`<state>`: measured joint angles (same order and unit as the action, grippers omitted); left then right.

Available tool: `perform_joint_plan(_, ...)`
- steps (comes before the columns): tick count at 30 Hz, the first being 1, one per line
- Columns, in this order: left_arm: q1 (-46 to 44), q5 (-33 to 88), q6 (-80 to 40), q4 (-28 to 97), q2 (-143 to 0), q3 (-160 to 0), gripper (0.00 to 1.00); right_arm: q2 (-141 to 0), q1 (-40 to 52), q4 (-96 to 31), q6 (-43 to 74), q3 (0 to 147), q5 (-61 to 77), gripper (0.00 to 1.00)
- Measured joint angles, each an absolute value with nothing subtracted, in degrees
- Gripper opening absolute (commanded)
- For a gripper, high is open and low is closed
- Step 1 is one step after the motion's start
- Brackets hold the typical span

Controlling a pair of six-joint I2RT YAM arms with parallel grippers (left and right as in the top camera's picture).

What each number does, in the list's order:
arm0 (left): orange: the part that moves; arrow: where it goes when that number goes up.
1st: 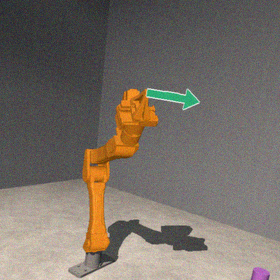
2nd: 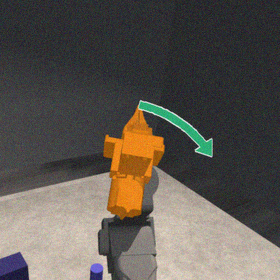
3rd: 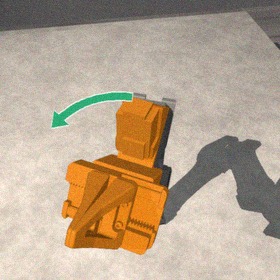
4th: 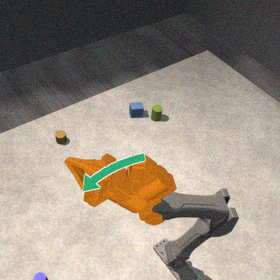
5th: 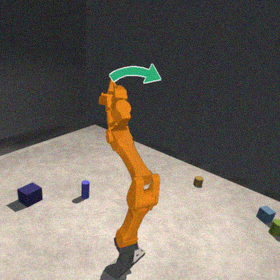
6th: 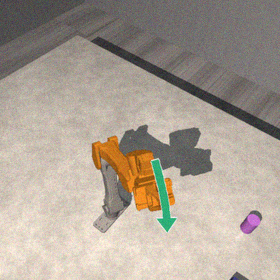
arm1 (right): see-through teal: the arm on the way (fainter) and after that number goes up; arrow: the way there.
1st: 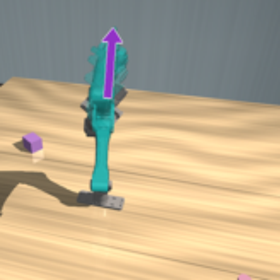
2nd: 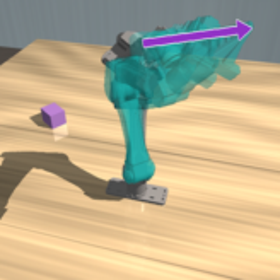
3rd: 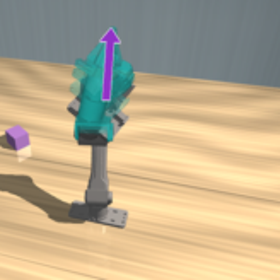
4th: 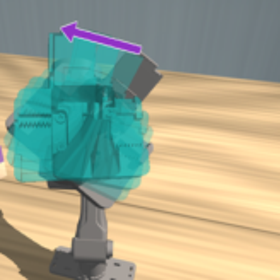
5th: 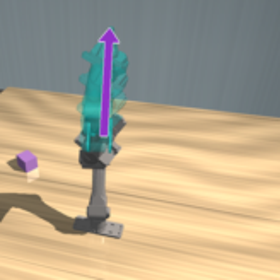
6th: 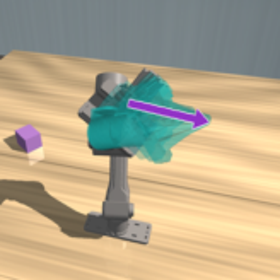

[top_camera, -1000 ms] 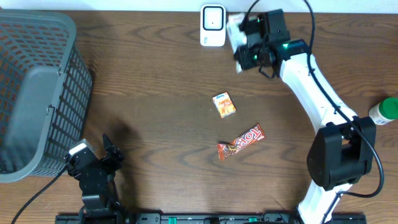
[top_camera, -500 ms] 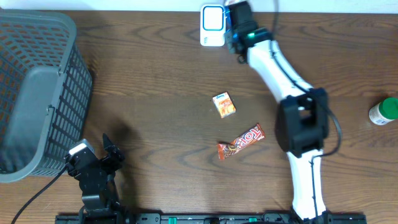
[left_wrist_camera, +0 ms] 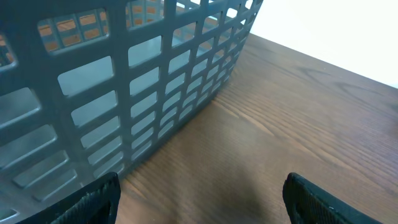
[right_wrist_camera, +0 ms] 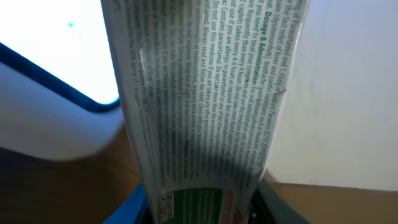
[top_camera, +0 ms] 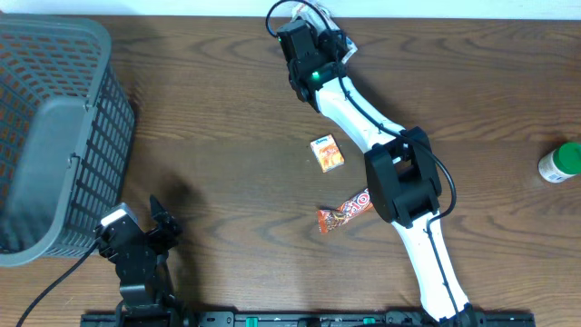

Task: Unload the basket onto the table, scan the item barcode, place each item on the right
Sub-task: 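Hold the Panadol box barcode facing the scanner window, then swing right and set the Panadol box beside the bottle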

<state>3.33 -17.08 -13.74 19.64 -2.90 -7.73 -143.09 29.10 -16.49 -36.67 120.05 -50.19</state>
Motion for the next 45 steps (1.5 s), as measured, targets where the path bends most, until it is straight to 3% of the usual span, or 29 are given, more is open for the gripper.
perform_joint_plan(7,3.3,-17.1,-13.7,19.6,-2.9,-7.7,0.84,-143.1,29.1,-20.0,-42.8,120.1,-52.5,0.2)
perform_joint_plan(20,3.3,-17.1,-13.7,19.6,-2.9,-7.7,0.84,-143.1,29.1,-22.6,-43.3,120.1,-52.9,0.16)
perform_joint_plan(33,3.3,-17.1,-13.7,19.6,-2.9,-7.7,0.84,-135.0,24.6,-48.0,-23.8,120.2,-52.9,0.13)
perform_joint_plan(39,3.3,-17.1,-13.7,19.6,-2.9,-7.7,0.84,-129.1,14.0,-63.1,-10.7,121.0,-46.5,0.09)
perform_joint_plan(45,3.3,-17.1,-13.7,19.6,-2.9,-7.7,0.84,-129.6,1.5,-66.7,-3.5,119.8,-34.6,0.1)
